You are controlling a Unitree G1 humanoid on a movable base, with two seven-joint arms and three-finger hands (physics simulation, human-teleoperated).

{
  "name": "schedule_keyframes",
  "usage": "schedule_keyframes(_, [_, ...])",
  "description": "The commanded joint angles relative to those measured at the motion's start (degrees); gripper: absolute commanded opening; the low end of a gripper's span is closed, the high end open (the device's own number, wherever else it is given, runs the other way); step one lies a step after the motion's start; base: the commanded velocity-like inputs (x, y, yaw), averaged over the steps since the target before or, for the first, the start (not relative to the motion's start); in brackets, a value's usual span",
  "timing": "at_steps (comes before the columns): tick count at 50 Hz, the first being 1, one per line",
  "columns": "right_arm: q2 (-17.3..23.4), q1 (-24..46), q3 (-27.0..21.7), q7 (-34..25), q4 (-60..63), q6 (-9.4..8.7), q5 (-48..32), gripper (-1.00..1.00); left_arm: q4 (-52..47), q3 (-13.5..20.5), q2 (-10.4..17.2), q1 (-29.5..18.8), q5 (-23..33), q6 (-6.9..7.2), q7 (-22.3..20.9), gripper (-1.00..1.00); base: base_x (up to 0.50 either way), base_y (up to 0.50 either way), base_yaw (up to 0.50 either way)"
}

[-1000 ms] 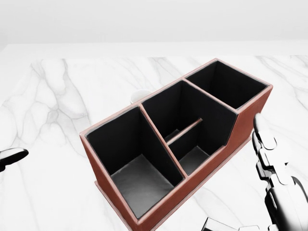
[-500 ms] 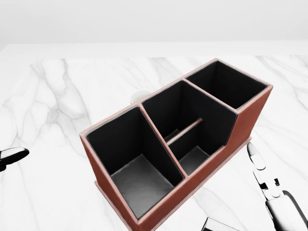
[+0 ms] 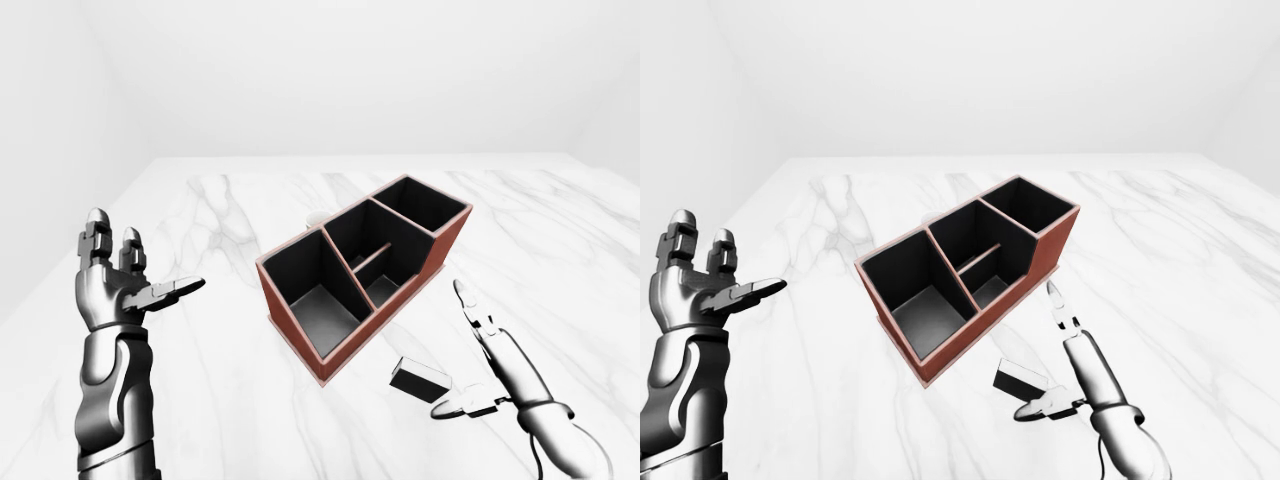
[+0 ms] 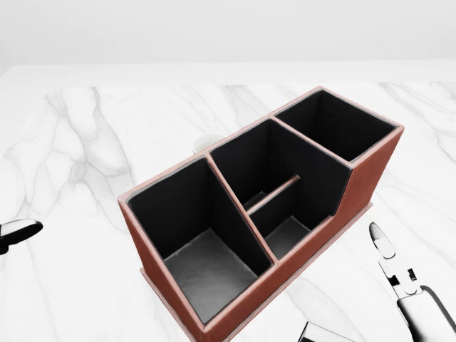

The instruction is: Pick up the book and place it in the left compartment of the caddy.

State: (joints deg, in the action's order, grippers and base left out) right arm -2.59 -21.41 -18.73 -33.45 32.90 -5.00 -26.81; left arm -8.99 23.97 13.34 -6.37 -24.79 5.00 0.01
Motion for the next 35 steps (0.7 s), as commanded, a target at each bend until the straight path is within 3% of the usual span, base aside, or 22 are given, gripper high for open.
schedule_keyframes(1, [1.22,1.83,-1.99,-2.43,-1.47,0.00,-0.56,1.00,0.43,-0.03,-0.11,-0.05,0.23,0.00,-0.05,1.00,0.00,0.00,0.00])
schedule_keyframes(35, [5.26,5.65,-4.06,-6.21,-8.58,0.00,-2.93,1.00,0.69,-0.09,0.03,-0.14,0.38,0.00,0.18,1.00,0.00,0.00,0.00])
